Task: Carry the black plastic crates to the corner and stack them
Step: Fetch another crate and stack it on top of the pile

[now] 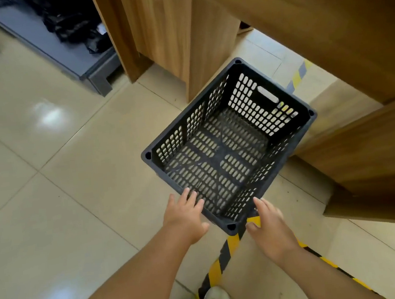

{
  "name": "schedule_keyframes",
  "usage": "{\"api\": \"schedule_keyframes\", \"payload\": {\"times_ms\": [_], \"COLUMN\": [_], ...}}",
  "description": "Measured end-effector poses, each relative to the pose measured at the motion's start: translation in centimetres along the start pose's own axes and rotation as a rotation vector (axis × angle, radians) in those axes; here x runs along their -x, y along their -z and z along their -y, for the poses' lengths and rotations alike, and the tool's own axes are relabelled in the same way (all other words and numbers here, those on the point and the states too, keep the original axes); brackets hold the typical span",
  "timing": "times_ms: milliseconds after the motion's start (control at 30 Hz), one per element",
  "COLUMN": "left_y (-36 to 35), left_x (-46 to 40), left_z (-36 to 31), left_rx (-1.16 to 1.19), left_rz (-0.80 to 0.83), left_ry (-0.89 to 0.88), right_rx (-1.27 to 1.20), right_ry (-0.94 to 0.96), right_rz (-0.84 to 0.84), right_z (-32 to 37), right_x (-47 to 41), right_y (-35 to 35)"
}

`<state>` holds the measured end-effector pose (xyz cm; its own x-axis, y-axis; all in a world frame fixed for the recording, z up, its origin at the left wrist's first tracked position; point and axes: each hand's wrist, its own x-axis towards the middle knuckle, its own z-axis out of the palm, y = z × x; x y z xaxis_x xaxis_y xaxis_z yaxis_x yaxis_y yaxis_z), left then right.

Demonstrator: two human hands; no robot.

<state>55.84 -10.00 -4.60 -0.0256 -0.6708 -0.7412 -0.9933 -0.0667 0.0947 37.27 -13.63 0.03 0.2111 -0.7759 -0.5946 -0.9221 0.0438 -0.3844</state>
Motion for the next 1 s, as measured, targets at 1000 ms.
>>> {"api": "schedule_keyframes", "payload": {"times_ms": [1000], "left_y": [-16.0], "left_x": [16.8], "left_z": [21.5], "left_rx": [0.268], "left_rz": [0.095], "left_ry": [0.574], "right_rx": [0.159], "right_ry": [0.088], "right_rz": [0.06], "right_z": [10.6], "right_x": [-2.0], "right_y": [-7.7]}}
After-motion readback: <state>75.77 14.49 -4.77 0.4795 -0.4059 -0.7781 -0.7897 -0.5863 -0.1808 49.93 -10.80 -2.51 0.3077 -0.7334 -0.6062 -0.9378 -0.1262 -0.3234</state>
